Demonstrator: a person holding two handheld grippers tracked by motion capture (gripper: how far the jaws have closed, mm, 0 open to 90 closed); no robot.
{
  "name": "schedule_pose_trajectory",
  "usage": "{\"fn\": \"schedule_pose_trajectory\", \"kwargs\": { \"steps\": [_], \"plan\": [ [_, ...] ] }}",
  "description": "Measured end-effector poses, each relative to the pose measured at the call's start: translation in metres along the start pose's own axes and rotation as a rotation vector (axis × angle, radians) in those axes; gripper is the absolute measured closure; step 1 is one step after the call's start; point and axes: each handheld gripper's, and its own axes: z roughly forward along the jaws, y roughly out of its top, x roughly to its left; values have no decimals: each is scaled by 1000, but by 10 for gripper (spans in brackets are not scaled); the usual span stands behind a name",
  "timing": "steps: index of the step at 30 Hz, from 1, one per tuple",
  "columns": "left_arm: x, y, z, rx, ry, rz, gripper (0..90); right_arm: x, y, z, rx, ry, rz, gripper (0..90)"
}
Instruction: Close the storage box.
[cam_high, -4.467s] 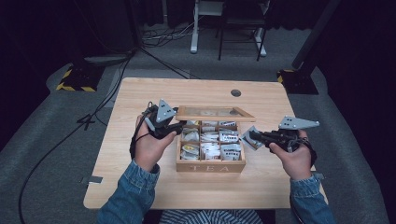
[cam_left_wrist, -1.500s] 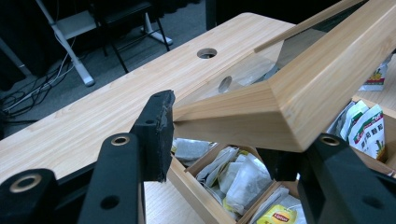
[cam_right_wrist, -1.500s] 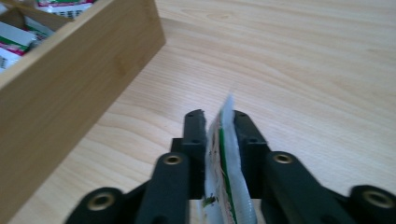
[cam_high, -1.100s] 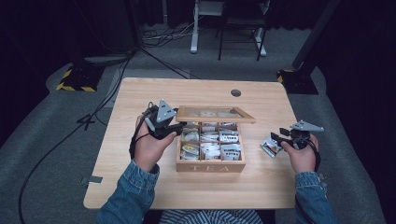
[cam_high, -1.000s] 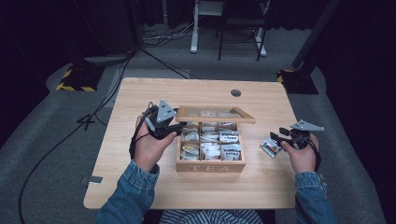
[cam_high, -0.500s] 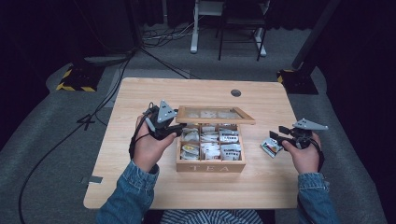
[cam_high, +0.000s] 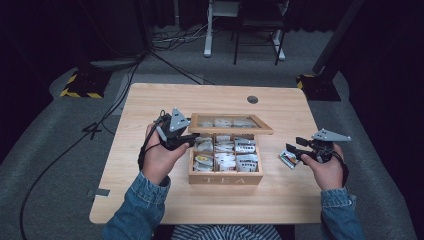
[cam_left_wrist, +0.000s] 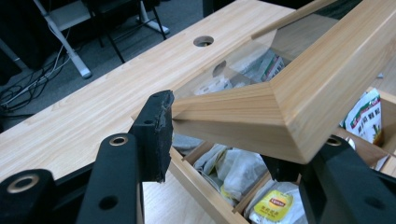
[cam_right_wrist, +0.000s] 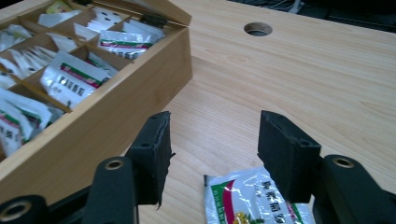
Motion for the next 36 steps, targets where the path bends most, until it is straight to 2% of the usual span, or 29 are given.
{"fn": "schedule_pose_trajectory", "kwargs": {
  "steps": [7,14,28,34,36],
  "plan": [
    [-2,-1,-3,18,-9,2,500,10,3,-4,23,38,-28,449],
    [-5,-3,-5,53,-21,17,497,12,6,-3,32,53,-39,435],
    [-14,-10,-4,159,-24,58,471,14,13,8,75,104,-53,417],
    [-15,-13,-3,195,-26,66,454,14,14,9,80,103,-54,409],
    [-17,-15,-1,221,-39,59,445,15,15,10,81,95,-61,407]
  ]
}}
